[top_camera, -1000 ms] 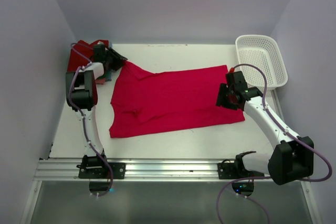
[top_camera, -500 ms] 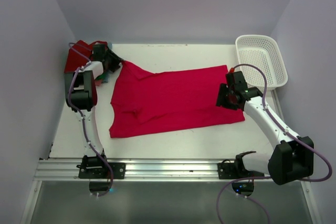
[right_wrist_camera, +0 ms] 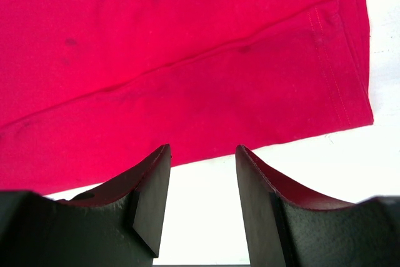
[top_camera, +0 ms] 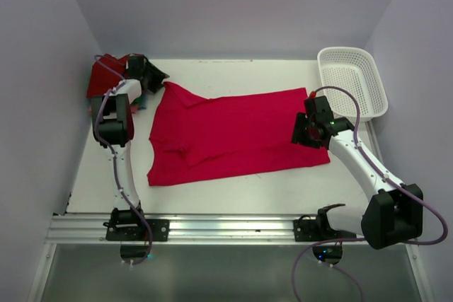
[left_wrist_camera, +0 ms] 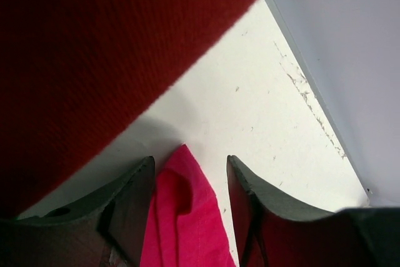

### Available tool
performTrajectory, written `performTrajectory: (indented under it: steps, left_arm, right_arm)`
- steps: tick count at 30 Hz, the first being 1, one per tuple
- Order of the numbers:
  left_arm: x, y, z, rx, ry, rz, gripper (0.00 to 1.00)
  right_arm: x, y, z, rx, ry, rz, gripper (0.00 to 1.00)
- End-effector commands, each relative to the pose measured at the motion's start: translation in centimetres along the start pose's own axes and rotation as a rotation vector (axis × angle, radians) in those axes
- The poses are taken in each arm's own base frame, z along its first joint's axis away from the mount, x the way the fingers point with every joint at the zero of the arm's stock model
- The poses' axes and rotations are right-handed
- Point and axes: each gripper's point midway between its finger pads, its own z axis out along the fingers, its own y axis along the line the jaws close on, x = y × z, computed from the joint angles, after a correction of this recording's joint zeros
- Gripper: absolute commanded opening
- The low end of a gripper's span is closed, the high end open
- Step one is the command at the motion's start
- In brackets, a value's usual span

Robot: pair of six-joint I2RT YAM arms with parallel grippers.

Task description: Fold and stack the t-shirts

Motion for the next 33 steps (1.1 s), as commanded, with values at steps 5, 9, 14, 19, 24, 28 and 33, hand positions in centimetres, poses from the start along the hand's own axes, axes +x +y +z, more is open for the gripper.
performTrajectory:
  steps: [5, 9, 14, 19, 24, 28, 33]
  left_arm:
    - [3.2, 1.8, 2.3, -0.036, 0.06, -0.014, 0.5]
    - [3.2, 1.2, 2.1, -0.001, 0.059, -0.003, 0.25]
    - [2.9, 0.7, 1.7, 0.027, 0.06, 0.009, 0.0]
    - [2.4, -0.6, 0.1, 0.058, 0.052, 0.025, 0.0]
    - [0.0, -3.3, -2.4, 0.119, 0.01, 0.042, 0.0]
    - [-1.7, -5.5, -4.1, 0.165, -0.005, 0.06, 0.0]
    - [-2.8, -6.9, -5.9, 0.183, -0.029, 0.086, 0.03]
  right_arm:
    - [-0.1, -0.5, 0.0, 0.024, -0.011, -0.005, 0.5]
    - [-0.1, -0.5, 0.1, 0.027, -0.011, -0.005, 0.5]
    - [-0.2, -0.6, 0.2, 0.031, -0.012, -0.003, 0.5]
    - [-0.5, -0.6, 0.1, 0.035, -0.027, 0.002, 0.5]
    - [-1.7, -0.1, 0.1, 0.027, -0.063, 0.025, 0.53]
    - [-3.9, 0.4, 0.7, 0.039, -0.113, 0.036, 0.58]
    - [-9.9, 1.0, 0.8, 0.108, -0.246, 0.066, 0.66]
